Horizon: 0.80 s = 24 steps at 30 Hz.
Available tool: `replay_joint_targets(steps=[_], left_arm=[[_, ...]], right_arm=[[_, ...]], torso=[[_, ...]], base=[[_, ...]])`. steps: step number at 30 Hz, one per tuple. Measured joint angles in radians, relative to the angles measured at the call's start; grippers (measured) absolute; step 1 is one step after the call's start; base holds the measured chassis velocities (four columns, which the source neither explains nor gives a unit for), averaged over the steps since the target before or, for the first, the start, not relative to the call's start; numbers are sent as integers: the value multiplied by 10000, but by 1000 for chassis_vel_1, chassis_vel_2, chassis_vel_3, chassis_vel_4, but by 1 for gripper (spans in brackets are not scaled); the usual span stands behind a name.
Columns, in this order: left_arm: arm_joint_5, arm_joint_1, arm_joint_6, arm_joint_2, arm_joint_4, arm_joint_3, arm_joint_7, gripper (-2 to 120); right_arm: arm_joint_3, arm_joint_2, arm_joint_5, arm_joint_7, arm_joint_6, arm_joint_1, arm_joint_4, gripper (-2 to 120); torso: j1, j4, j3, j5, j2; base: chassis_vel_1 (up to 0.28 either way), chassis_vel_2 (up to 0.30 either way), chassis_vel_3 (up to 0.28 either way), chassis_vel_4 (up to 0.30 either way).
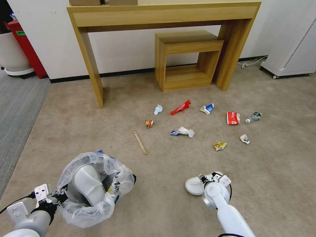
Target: Pick up the trash bin and place the garbage on the floor into it.
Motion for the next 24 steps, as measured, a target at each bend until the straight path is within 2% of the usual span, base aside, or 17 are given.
replay_joint_targets(steps=[1, 10, 13, 16, 18, 21, 23, 24], left_arm=[[4, 2, -2, -12, -14, 10, 6, 0], [4, 78, -41, -26, -147, 21, 39, 0], [-6, 110, -63, -31, -219, 24, 58, 0], [-3, 139, -135, -51, -260, 75, 98, 0], [-1, 151, -152, -58, -291, 85, 119, 0], [3, 174, -215, -64, -320, 98, 155, 0], [9, 187, -239, -69, -321, 99, 169, 0], [21, 206, -266, -74, -323, 100, 189, 0]], right_arm=[[-19, 12, -43, -38, 14, 7, -37, 61], [-130, 105, -291, -276, 96, 115, -332, 54], [-192, 214, -499, -381, 161, 147, -488, 48], [-270, 286, -738, -471, 273, 107, -597, 35], [-289, 288, -791, -508, 294, 85, -606, 32], [-298, 288, -921, -570, 340, 41, -618, 15], [-300, 286, -963, -600, 352, 32, -630, 13], [-302, 282, -1013, -640, 372, 28, -659, 6]], torso=[[0, 0, 0, 0, 0], [0, 0, 0, 0, 0], [0, -1, 0, 0, 0], [0, 0, 0, 0, 0], [0, -1, 0, 1, 0], [0, -1, 0, 1, 0], [0, -1, 0, 0, 0], [0, -1, 0, 1, 0]], base=[[0, 0, 0, 0], [0, 0, 0, 0], [0, 0, 0, 0], [0, 0, 0, 0], [0, 0, 0, 0], [0, 0, 0, 0], [0, 0, 0, 0], [0, 0, 0, 0]])
